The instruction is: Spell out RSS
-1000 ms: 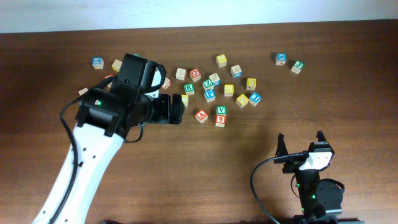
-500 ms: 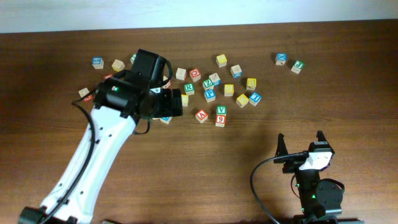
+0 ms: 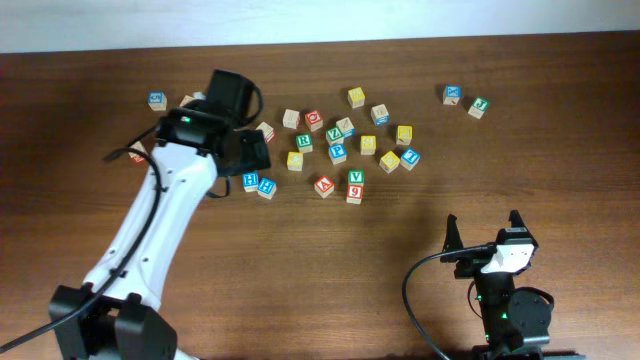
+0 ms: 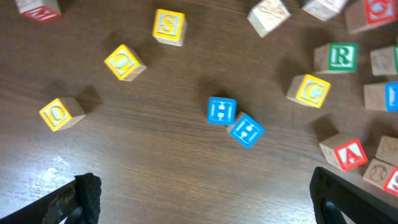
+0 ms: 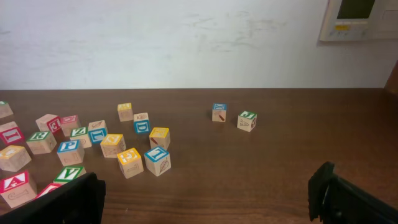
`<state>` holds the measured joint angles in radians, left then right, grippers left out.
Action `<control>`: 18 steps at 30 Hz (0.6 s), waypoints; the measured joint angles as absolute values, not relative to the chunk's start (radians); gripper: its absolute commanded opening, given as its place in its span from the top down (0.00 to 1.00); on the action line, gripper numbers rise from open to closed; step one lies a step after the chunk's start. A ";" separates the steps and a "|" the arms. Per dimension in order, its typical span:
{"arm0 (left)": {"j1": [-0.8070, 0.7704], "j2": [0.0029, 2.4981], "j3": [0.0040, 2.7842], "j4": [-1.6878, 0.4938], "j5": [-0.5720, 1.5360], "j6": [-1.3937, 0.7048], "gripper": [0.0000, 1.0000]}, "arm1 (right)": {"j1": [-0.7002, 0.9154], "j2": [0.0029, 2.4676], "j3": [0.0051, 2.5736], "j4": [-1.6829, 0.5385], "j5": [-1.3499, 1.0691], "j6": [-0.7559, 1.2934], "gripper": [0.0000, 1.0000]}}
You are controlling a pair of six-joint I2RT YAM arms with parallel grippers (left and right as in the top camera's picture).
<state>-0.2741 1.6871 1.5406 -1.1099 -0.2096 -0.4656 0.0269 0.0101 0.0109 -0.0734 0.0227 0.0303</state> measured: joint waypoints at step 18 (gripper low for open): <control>-0.233 1.760 1.496 -1.102 0.013 -0.400 0.04 | 0.027 0.010 0.011 -0.073 0.023 0.031 0.02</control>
<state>-0.2333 1.7603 1.4960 -1.1019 0.0128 -0.3996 0.0269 0.0101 0.0109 -0.0734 0.0227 0.0307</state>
